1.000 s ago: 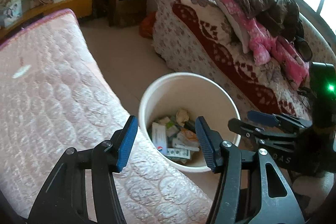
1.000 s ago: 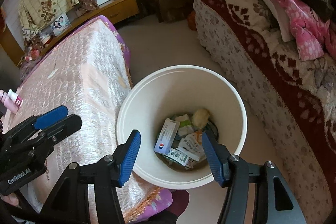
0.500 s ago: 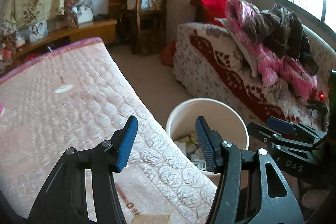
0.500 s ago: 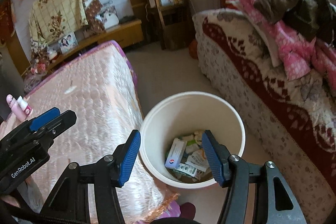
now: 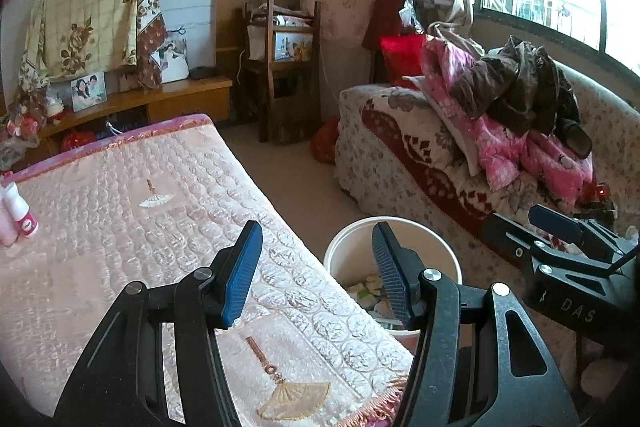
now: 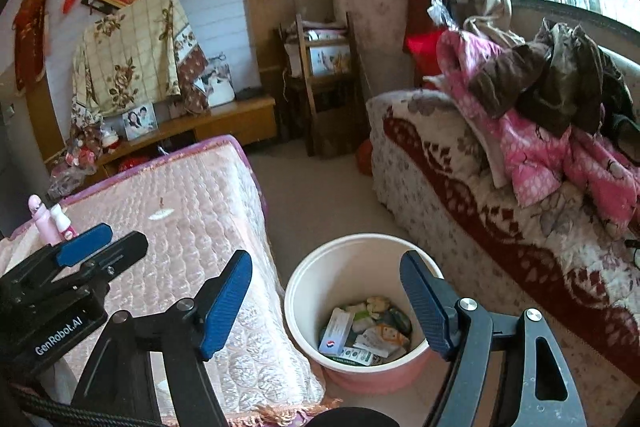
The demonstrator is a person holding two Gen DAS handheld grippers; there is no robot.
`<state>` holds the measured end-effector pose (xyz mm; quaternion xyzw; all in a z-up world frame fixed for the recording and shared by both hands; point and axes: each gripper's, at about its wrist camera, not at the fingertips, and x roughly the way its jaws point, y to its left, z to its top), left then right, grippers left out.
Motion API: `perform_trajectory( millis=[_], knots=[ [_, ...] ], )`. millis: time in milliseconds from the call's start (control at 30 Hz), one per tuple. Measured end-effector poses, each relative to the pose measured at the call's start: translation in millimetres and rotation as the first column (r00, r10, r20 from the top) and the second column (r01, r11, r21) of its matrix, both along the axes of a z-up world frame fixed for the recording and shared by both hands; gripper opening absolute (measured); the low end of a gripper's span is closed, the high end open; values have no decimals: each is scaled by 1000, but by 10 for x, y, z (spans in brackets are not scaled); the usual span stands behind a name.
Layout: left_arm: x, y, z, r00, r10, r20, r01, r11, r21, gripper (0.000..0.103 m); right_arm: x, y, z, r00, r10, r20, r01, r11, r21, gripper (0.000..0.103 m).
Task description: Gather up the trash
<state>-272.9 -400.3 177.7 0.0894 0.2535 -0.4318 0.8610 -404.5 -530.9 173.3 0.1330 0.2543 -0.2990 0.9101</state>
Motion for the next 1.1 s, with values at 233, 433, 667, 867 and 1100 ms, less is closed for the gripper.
perform_trajectory(
  millis=[233,433,667,867,1100],
  knots=[
    [-77,134,73,999,6,33,-5,1000,-22,66,-85,135,114,1000,-9,26,10,999,-40,81],
    [-56,206,88,999,22,34,-21,999,-35,68,-131,188,162,999,-18,37,20,998,-60,81],
    [-38,233,80,999,30,38,-29,999,-30,68,-134,190,172,999,-20,40,23,998,-65,82],
    [-32,239,71,999,35,41,-34,999,-29,68,-139,200,186,999,-25,35,27,997,-72,82],
    [-38,229,76,998,40,44,-39,999,-31,68,-130,177,200,999,-29,36,32,997,-75,83]
  ],
)
